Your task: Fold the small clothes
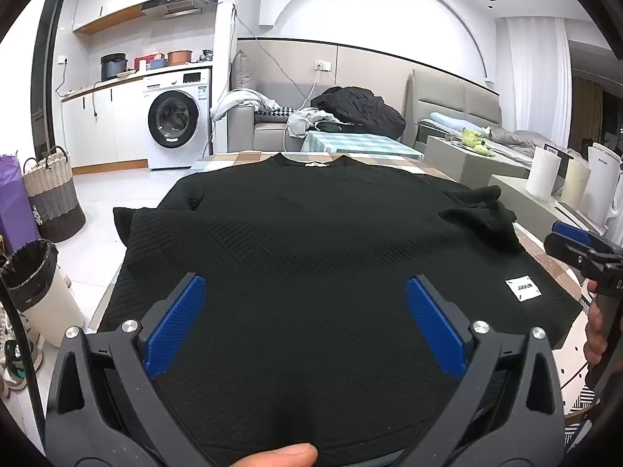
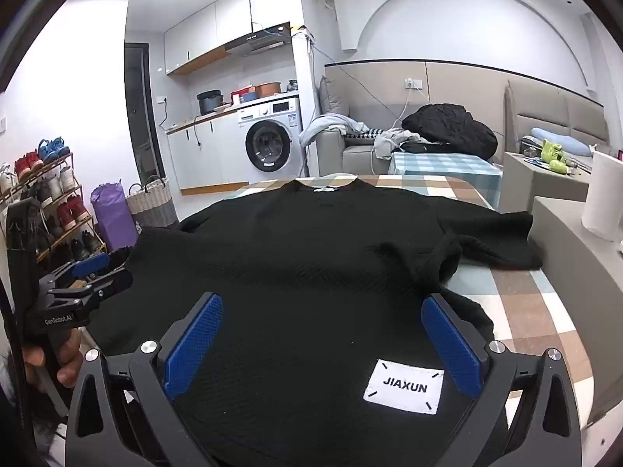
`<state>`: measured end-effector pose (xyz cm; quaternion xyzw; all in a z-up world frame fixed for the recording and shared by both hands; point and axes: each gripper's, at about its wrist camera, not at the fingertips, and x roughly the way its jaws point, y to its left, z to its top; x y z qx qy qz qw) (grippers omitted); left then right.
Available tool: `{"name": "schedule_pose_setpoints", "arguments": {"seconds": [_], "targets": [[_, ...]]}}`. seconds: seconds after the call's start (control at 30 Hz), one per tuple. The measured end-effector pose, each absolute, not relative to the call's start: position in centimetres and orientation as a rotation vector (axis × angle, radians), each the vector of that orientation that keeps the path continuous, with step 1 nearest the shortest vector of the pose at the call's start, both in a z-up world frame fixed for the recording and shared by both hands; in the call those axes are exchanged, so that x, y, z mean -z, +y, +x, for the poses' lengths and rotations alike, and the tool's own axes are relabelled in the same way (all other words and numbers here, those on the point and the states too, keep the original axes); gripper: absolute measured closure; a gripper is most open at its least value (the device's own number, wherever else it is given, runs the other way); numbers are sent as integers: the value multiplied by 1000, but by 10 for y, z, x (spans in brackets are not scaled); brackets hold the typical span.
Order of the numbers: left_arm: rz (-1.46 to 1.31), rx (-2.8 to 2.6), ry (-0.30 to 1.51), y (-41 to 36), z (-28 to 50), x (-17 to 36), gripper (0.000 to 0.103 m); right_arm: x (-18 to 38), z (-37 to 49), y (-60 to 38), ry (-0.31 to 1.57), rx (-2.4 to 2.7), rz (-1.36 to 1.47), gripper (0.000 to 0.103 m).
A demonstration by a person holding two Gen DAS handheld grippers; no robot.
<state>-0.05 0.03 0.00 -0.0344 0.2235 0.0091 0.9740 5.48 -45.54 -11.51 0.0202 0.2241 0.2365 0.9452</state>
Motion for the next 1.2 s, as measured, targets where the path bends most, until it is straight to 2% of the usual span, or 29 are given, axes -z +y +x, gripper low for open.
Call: {"name": "schedule_pose_setpoints", "arguments": {"seconds": [1.2], "targets": [[-90,-23,473,3,1,8,1,113,46,-453,413,-489,59,0]]}}
